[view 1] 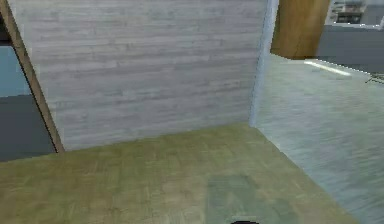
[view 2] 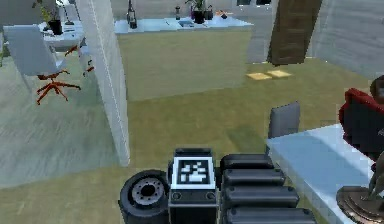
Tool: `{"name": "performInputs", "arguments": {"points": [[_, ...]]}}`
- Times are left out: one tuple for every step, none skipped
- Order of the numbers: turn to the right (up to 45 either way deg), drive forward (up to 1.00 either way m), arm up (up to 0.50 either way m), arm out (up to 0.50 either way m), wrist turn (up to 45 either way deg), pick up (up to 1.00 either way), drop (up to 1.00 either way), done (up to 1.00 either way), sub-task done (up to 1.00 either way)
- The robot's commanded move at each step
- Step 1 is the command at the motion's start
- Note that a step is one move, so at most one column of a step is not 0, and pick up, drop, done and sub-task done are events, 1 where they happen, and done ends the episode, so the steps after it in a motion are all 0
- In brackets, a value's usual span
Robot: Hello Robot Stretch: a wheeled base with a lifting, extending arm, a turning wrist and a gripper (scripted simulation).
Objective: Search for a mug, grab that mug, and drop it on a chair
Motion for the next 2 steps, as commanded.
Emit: {"name": "performInputs", "arguments": {"points": [[-45.0,0.00,0.00,0.00,0.0,0.00,0.00,0.00,0.00],[-45.0,0.00,0.00,0.00,0.0,0.00,0.00,0.00,0.00]]}}
